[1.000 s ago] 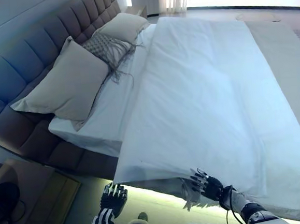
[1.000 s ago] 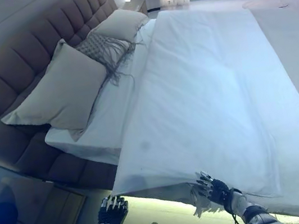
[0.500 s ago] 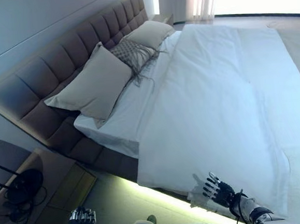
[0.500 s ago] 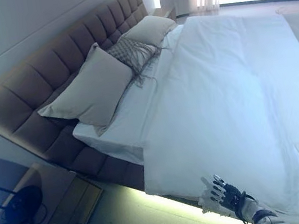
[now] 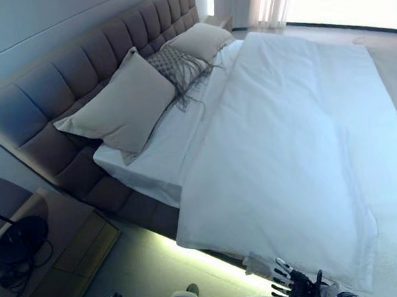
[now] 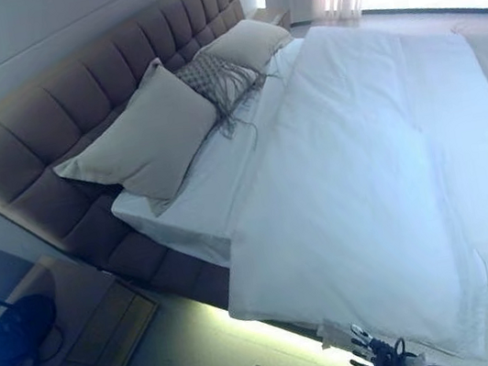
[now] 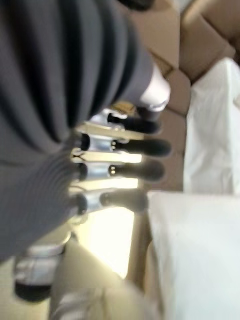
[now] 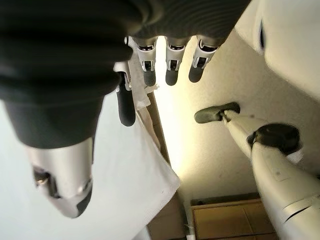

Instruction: Make the bed neatly

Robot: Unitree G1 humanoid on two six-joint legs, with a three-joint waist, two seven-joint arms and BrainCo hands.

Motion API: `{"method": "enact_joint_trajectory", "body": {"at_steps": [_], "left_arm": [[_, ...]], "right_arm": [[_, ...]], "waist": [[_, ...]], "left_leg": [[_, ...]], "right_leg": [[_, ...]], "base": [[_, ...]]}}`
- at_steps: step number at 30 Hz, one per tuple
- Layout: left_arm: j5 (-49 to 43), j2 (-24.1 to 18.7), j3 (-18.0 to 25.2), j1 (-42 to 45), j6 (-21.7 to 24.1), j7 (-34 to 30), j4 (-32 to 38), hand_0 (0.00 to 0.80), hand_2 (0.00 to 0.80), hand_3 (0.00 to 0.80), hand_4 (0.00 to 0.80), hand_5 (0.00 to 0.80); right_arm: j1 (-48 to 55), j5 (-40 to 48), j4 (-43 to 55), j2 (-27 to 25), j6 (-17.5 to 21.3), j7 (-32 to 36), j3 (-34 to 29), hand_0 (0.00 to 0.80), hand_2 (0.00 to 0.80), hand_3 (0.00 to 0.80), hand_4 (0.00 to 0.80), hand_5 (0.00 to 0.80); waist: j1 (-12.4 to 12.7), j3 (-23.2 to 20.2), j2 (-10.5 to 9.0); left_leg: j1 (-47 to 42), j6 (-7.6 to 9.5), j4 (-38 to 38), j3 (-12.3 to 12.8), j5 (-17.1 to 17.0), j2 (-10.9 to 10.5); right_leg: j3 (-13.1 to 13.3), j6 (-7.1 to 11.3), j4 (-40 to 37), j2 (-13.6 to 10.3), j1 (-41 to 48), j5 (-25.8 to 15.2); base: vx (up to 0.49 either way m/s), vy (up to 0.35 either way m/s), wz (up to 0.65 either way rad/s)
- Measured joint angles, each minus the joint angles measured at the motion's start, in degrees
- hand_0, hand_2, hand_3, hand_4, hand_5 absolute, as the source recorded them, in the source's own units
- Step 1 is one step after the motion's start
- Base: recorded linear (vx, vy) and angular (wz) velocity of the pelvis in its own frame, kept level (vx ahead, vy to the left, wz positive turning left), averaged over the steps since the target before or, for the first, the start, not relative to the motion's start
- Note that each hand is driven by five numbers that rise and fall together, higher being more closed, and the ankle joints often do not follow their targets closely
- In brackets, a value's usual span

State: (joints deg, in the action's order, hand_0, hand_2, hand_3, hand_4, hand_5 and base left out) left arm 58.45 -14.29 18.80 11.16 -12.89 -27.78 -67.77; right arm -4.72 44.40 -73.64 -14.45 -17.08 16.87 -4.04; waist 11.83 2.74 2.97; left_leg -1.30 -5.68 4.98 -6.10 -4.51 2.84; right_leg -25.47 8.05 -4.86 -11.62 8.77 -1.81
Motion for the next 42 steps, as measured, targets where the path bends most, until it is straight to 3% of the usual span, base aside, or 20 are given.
{"method": "enact_joint_trajectory", "body": {"at_steps": [5,9,13,19,24,27,30,33,36,39,42], "left_arm": [[-1.4,4.1,-7.1,-0.1,-0.6,-2.1,1.6,0.0,0.0,0.0,0.0,0.0],[-1.3,4.1,-11.0,-0.4,-0.2,-3.9,5.0,0.0,0.0,0.0,0.0,0.0],[-0.1,4.2,-12.7,-2.2,0.3,-4.5,6.2,0.0,0.0,0.0,0.0,0.0],[1.4,4.3,-13.1,-4.0,1.0,-3.0,7.5,0.0,0.0,0.0,0.0,0.0],[3.2,4.3,-13.2,-5.0,0.9,-1.0,8.9,0.0,0.0,0.0,0.0,0.0],[3.7,4.4,-13.7,-4.9,0.9,0.1,13.4,0.0,0.0,0.0,0.0,0.0],[5.9,4.1,-17.4,-5.5,1.0,0.4,17.2,0.0,0.0,0.0,0.0,0.0],[8.9,4.9,-22.7,-8.0,1.4,0.0,18.5,0.0,0.0,0.0,0.0,0.0],[12.4,6.7,-25.2,-11.2,2.9,-1.1,21.3,0.0,0.0,0.0,0.0,0.0],[15.6,6.6,-27.8,-13.0,5.4,-1.1,26.9,0.0,0.0,0.0,0.0,0.0],[17.6,6.5,-29.1,-16.9,7.6,-0.3,31.9,0.0,0.0,0.0,0.0,0.0]], "right_arm": [[1.3,3.0,1.0,1.2,4.0,-2.7,-2.6,0.0,0.0,0.0,0.0,0.0],[1.6,5.1,0.3,0.7,4.1,-5.6,-4.6,0.0,0.0,0.0,0.0,0.0],[2.4,6.5,-0.3,-0.2,4.1,-8.7,-6.3,0.0,0.0,0.0,0.0,0.0],[3.8,7.6,-1.0,-0.2,4.8,-7.6,-8.8,0.0,0.0,0.0,0.0,0.0],[4.5,9.2,0.6,-0.2,7.6,-6.1,-9.1,0.0,0.0,0.0,0.0,0.0],[4.5,10.4,1.6,-0.3,9.7,-6.2,-9.1,0.0,0.0,0.0,0.0,0.0],[2.5,11.5,2.8,-1.8,10.3,-7.1,-8.9,0.0,0.0,0.0,0.0,0.0],[-3.2,12.7,3.6,-7.1,10.7,-8.6,-8.4,0.0,0.0,0.0,0.0,0.0],[-10.7,14.0,3.8,-12.1,12.3,-10.1,-7.3,0.0,0.0,0.0,0.0,0.0],[-18.1,16.0,4.5,-13.1,12.9,-11.0,-5.0,0.0,0.0,0.0,0.0,0.0],[-25.0,17.3,5.3,-13.4,13.3,-11.4,-4.3,0.0,0.0,0.0,0.0,0.0]], "waist": [[-2.4,1.5,0.99],[-4.1,2.6,1.28],[-6.1,3.9,1.04],[-8.0,4.4,0.14],[-9.5,4.9,-1.02],[-9.5,5.0,-0.88],[-9.4,6.0,0.56],[-9.6,9.5,4.23],[-9.5,15.1,7.74],[-9.5,19.9,8.81],[-9.2,25.2,8.54]], "left_leg": [[0.1,0.34,0.0,3.3,-0.1,0.2],[0.1,0.52,0.0,5.5,0.1,0.3],[0.1,0.52,0.0,7.4,0.3,0.6],[-0.4,0.4,0.0,9.6,0.7,1.1],[-1.9,0.21,0.1,11.8,1.1,1.6],[-2.4,0.22,0.2,12.2,1.2,1.6],[-1.8,0.53,0.1,12.3,1.0,1.2],[1.5,1.48,-1.0,12.4,0.2,0.1],[6.3,2.19,-3.2,12.3,-0.4,-0.8],[11.2,2.27,-6.8,12.2,-0.4,-1.0],[15.9,2.43,-9.5,12.0,-0.5,-1.0]], "right_leg": [[2.7,0.2,0.8,-0.5,-2.2,-0.3],[4.7,0.31,0.5,-0.5,-3.2,-0.8],[6.4,0.43,0.3,-0.4,-4.3,-1.5],[8.7,0.18,-0.1,0.2,-5.1,-2.1],[10.8,-0.08,-0.1,0.5,-5.0,-2.4],[11.8,-0.12,-0.1,0.6,-5.0,-2.6],[12.4,-0.24,0.5,0.1,-6.4,-2.8],[12.9,0.25,2.7,-1.2,-10.2,-3.2],[13.7,0.25,5.2,-2.3,-15.2,-4.0],[14.9,-0.09,9.4,-2.6,-20.9,-3.7],[15.5,-0.62,13.3,-3.0,-26.1,-3.4]], "base": [[-0.045,0.034,-0.22],[-0.068,-0.003,-0.26],[-0.051,-0.045,-0.22],[0.016,-0.055,-0.22],[0.051,-0.071,-0.22],[-0.016,-0.023,-0.16],[-0.161,0.066,-0.05],[-0.278,0.11,-0.03],[-0.228,-0.012,0.01],[-0.19,-0.08,-0.07],[-0.117,-0.11,0.04]]}}
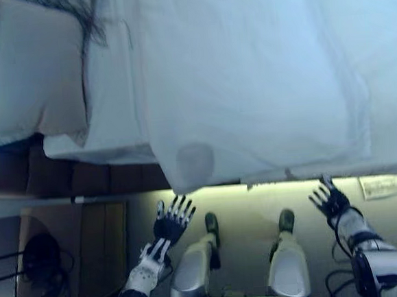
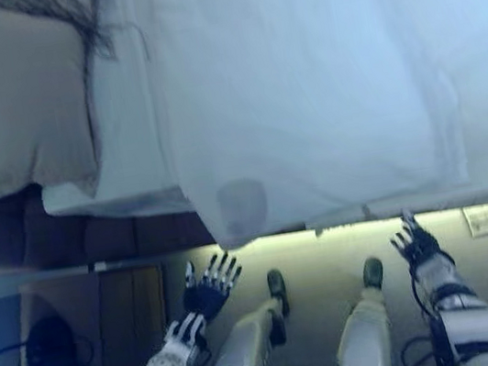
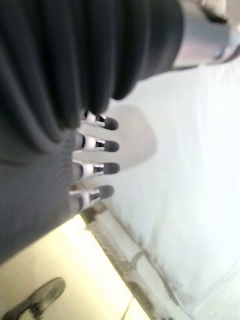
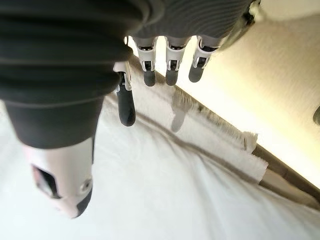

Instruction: Make the bed neatly

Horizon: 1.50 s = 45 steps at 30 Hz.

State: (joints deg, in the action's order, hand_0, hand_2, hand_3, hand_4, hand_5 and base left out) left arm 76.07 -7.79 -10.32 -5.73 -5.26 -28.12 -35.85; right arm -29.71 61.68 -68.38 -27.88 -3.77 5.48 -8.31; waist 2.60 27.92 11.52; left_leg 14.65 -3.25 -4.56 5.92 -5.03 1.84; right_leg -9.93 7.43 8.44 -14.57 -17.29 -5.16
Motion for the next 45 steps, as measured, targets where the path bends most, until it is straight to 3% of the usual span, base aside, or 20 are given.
{"method": "enact_joint_trajectory", "body": {"at_steps": [13,21,35,36,37,45], "left_arm": [[7.4,-3.8,-3.0,-4.5,8.0,6.0,18.5,0.0,0.0,0.0,0.0,0.0],[8.6,-4.7,-3.3,-4.6,8.6,9.1,22.6,0.0,0.0,0.0,0.0,0.0],[11.5,-7.7,-3.2,-4.0,8.2,11.1,26.2,0.0,0.0,0.0,0.0,0.0],[11.5,-7.8,-3.0,-4.0,8.2,11.0,26.2,0.0,0.0,0.0,0.0,0.0],[11.5,-7.9,-2.9,-4.0,8.2,11.0,26.4,0.0,0.0,0.0,0.0,0.0],[13.6,-9.4,-1.9,-3.9,8.1,10.6,27.2,0.0,0.0,0.0,0.0,0.0]], "right_arm": [[-13.9,3.8,-0.7,-6.6,0.0,-3.0,2.1,0.0,0.0,0.0,0.0,0.0],[-18.0,4.3,-0.7,-8.3,0.1,-3.5,2.3,0.0,0.0,0.0,0.0,0.0],[-22.9,4.3,-0.3,-10.9,1.3,-3.4,4.9,0.0,0.0,0.0,0.0,0.0],[-23.0,4.2,-0.3,-10.9,1.3,-3.4,5.0,0.718,0.718,0.718,0.718,0.718],[-23.1,4.2,-0.3,-11.1,1.4,-3.4,5.4,0.8,0.8,0.8,0.8,0.8],[-23.8,4.2,-0.5,-12.3,2.4,-2.2,7.0,0.8,0.8,0.8,0.8,0.8]], "waist": [[4.7,0.5,-0.04],[6.2,0.6,-0.07],[6.8,0.6,-0.15],[6.9,0.6,-0.16],[7.0,0.6,-0.18],[7.7,0.6,-0.2]], "left_leg": [[17.6,0.38,-7.9,-1.8,-0.3,-1.1],[25.5,0.47,-16.6,-3.2,2.5,-1.3],[33.6,0.94,-21.9,-4.5,3.2,-1.4],[33.7,0.94,-22.1,-4.4,3.2,-1.5],[33.8,1.05,-22.5,-4.4,3.5,-1.5],[34.2,1.42,-23.0,-4.4,3.6,-1.5]], "right_leg": [[0.6,-1.21,12.7,-2.4,-18.9,3.5],[1.1,-1.99,21.2,-3.6,-26.2,6.6],[1.5,-2.02,23.2,-3.6,-32.3,6.0],[1.6,-1.99,23.4,-3.6,-32.3,5.8],[1.6,-1.91,23.4,-3.6,-32.4,5.8],[1.8,-1.61,22.4,-3.6,-32.2,5.3]], "base": [[-0.035,-0.066,0.11],[-0.023,-0.024,0.09],[-0.033,-0.013,0.03],[-0.032,0.015,-0.03],[0.036,0.005,-0.03],[-0.059,0.013,-0.02]]}}
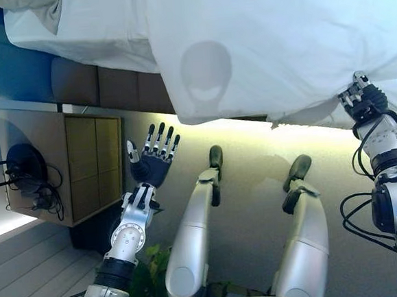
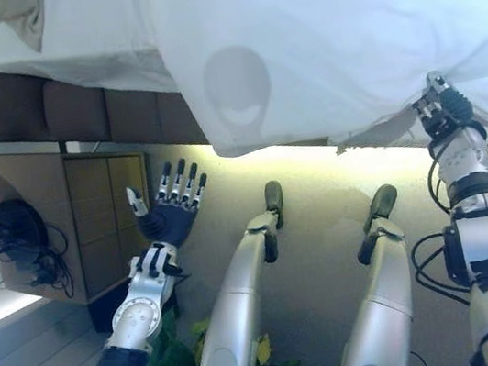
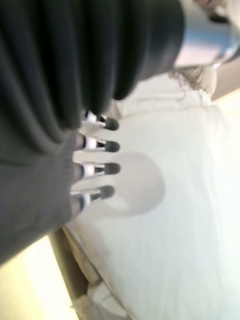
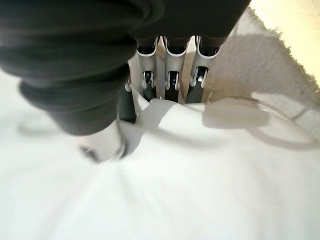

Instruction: Make the bed neatly

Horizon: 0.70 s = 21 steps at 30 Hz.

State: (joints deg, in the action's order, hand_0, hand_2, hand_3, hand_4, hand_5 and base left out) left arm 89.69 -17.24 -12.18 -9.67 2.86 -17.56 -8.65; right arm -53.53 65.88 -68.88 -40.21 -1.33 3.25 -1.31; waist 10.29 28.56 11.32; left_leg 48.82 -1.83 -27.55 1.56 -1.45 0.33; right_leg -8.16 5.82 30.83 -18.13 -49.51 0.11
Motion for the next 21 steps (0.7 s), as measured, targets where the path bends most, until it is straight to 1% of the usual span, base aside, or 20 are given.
{"method": "enact_joint_trajectory", "body": {"at_steps": [7,16,21], "left_arm": [[0.0,-0.3,0.1,0.1,-1.0,-0.2,0.1,0.0,0.0,0.0,0.0,0.0],[0.0,-0.4,0.1,0.2,-1.9,-0.7,0.0,0.0,0.0,0.0,0.0,0.0],[-0.1,-0.2,0.0,0.3,-2.4,-2.0,-0.8,0.0,0.0,0.0,0.0,0.0]], "right_arm": [[-0.8,0.0,0.2,0.0,0.1,0.0,0.0,0.8,0.8,0.8,0.8,0.8],[-0.2,0.0,-0.2,0.4,-0.4,0.0,0.0,0.8,0.8,0.8,0.8,0.8],[2.3,-1.0,-1.4,2.1,-2.7,1.4,0.2,0.8,0.8,0.8,0.8,0.8]], "waist": [[0.2,0.0,0.0],[0.1,0.1,-0.14],[-0.2,0.2,-0.37]], "left_leg": [[-0.3,0.19,0.7,-0.1,-0.1,-0.1],[-3.9,0.47,2.2,0.1,0.0,0.0],[-8.0,0.48,3.7,0.1,0.0,0.2]], "right_leg": [[-0.4,0.25,-1.8,0.1,1.1,-0.8],[-0.8,0.61,-5.7,0.6,5.7,-2.3],[-1.6,0.73,-8.5,1.0,10.5,-3.0]], "base": [[0.0,0.0,0.0],[-0.003,0.004,-0.02],[0.011,0.017,-0.02]]}}
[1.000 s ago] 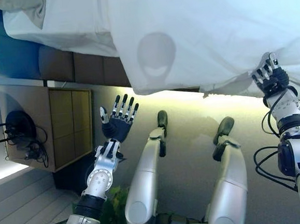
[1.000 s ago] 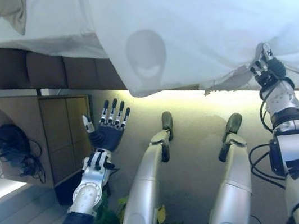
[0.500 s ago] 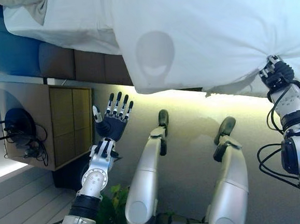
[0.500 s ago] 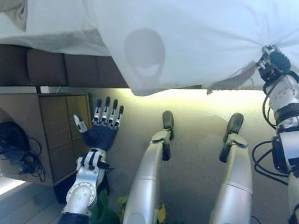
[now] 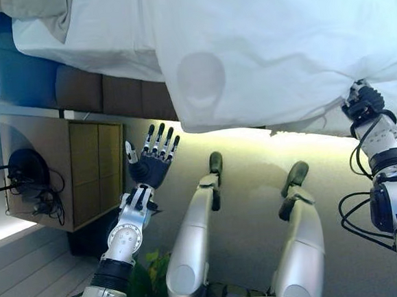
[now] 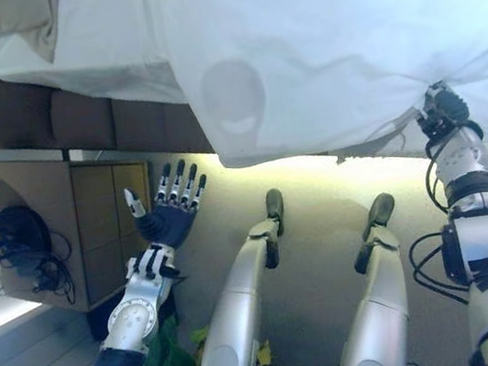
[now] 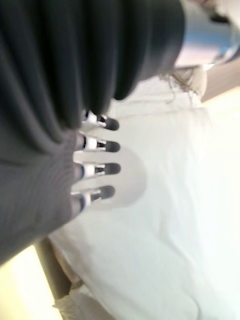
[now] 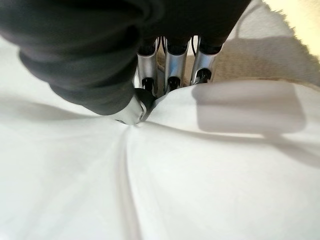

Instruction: Make the bed neatly

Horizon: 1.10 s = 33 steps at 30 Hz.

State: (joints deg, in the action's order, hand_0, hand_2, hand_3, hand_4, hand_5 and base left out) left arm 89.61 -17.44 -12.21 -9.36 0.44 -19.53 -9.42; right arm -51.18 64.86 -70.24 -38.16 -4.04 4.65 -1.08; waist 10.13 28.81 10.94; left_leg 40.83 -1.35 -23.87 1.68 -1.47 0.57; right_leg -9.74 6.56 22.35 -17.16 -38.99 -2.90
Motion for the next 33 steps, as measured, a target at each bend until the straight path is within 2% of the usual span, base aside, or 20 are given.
{"method": "enact_joint_trajectory", "body": {"at_steps": [6,11,18,28,33], "left_arm": [[-1.5,0.1,-0.2,-0.2,0.0,-2.4,-5.1,0.0,0.0,0.0,0.0,0.0],[-3.8,0.4,-2.9,-1.1,-0.3,-4.5,-9.5,0.0,0.0,0.0,0.0,0.0],[-5.7,3.0,-3.8,-1.6,-0.6,-6.7,-19.7,0.0,0.0,0.0,0.0,0.0],[-7.6,6.0,-5.1,-5.5,-6.3,-9.5,-27.4,0.0,0.0,0.0,0.0,0.0],[-5.7,6.7,-5.0,-10.6,-12.0,-7.7,-32.8,0.0,0.0,0.0,0.0,0.0]], "right_arm": [[3.7,-3.1,-0.6,4.6,-3.0,3.6,1.9,0.8,0.8,0.8,0.8,0.8],[6.7,-5.4,-0.9,9.0,-4.5,6.3,4.0,0.8,0.8,0.8,0.8,0.8],[8.0,-7.0,-0.7,14.1,-6.1,7.7,5.0,0.8,0.8,0.8,0.8,0.8],[8.5,-7.4,0.7,15.3,-6.0,7.4,6.8,0.8,0.8,0.8,0.8,0.8],[8.3,-7.4,2.7,16.8,-5.1,7.2,6.9,0.8,0.8,0.8,0.8,0.8]], "waist": [[-1.4,0.3,-1.43],[-1.9,0.2,-2.72],[-3.2,-0.1,-3.66],[-4.6,-0.1,-4.15],[-5.6,-0.3,-6.88]], "left_leg": [[-6.6,0.05,2.9,0.7,0.1,0.0],[-12.7,-0.09,5.6,1.4,0.0,-0.1],[-17.3,-0.14,8.4,2.4,-0.1,0.2],[-18.1,-0.26,9.2,2.8,0.0,0.3],[-14.6,-0.61,8.2,3.0,0.0,1.4]], "right_leg": [[-0.3,0.38,-4.1,0.3,6.9,-0.9],[-0.4,0.78,-7.1,0.4,13.0,-1.3],[-0.3,0.89,-10.8,1.0,17.4,-2.3],[-0.3,1.16,-11.7,1.2,18.2,-2.5],[0.0,0.66,-11.4,2.2,14.8,-2.9]], "base": [[0.038,0.066,-0.04],[0.057,0.088,-0.07],[0.059,0.067,-0.06],[0.019,0.016,-0.01],[0.022,-0.019,-0.05]]}}
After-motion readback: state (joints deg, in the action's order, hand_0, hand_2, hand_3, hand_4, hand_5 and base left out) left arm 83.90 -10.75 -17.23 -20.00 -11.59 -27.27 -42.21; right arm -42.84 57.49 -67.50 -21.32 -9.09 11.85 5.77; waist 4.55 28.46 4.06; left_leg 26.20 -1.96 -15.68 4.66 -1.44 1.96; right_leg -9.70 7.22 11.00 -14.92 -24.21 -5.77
